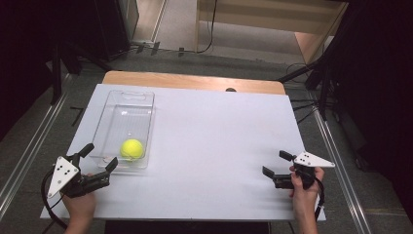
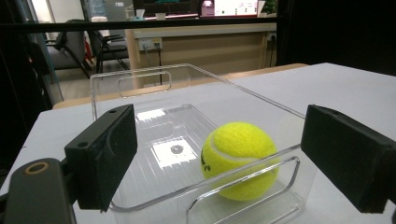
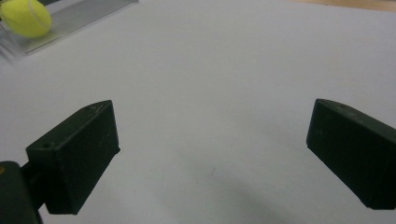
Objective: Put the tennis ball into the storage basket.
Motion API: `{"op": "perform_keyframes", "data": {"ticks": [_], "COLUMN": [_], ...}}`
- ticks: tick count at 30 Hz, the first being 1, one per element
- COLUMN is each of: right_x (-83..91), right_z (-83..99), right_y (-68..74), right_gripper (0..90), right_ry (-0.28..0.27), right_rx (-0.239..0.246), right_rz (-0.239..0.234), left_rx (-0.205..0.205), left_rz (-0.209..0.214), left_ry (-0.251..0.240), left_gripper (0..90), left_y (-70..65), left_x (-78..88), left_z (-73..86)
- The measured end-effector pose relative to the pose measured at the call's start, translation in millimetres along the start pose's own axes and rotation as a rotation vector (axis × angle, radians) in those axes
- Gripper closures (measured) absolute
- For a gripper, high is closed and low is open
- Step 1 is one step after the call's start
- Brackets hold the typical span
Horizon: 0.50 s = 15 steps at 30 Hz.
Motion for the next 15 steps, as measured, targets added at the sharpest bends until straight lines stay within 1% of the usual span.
{"op": "perform_keyframes", "data": {"ticks": [3,5,6,7,8,9,10,12,15], "right_x": [4.5,6.8,7.7,9.0,8.9,9.7,10.3,11.3,12.4], "right_z": [-0.6,-0.7,-0.3,0.7,0.6,1.2,1.6,1.8,2.3], "right_y": [-1.0,-2.2,-2.9,-2.8,-3.7,-4.6,-6.3,-6.5,-7.1], "right_gripper": [1.4,1.4,1.4,1.4,1.4,1.4,1.4,1.4,1.4], "right_ry": [-0.032,-0.050,-0.058,-0.054,-0.061,-0.065,-0.069,-0.079,-0.072], "right_rx": [-0.007,-0.001,-0.002,-0.011,-0.003,-0.008,0.000,-0.021,-0.023], "right_rz": [0.002,-0.004,0.003,0.005,0.004,0.007,0.007,0.012,0.016], "left_rx": [0.000,0.002,0.001,0.004,0.004,0.004,0.005,0.005,0.003], "left_rz": [-0.001,-0.001,-0.001,-0.003,-0.003,-0.002,-0.001,-0.002,-0.001], "left_ry": [-0.001,-0.002,0.000,-0.002,-0.003,-0.002,-0.004,-0.003,-0.003], "left_gripper": [11.3,11.3,11.3,11.3,11.3,11.3,11.3,11.3,11.3], "left_y": [0.2,0.3,0.4,0.2,0.3,0.3,0.2,0.3,0.5], "left_x": [0.2,0.2,0.4,0.4,0.4,0.5,0.4,0.4,-0.2], "left_z": [-0.2,-0.3,-0.2,-0.3,-0.4,-0.4,-0.4,-0.4,-0.5]}}
Point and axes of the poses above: each handheld gripper's, and its own axes: x roughly backward along the jaws, z roughly out of its underside, y roughly to its left, the point moved 8 cm from there along -x, roughly forward along the jaws, and after that the axes turned 13 degrees about -y, right-handed, at the moved point
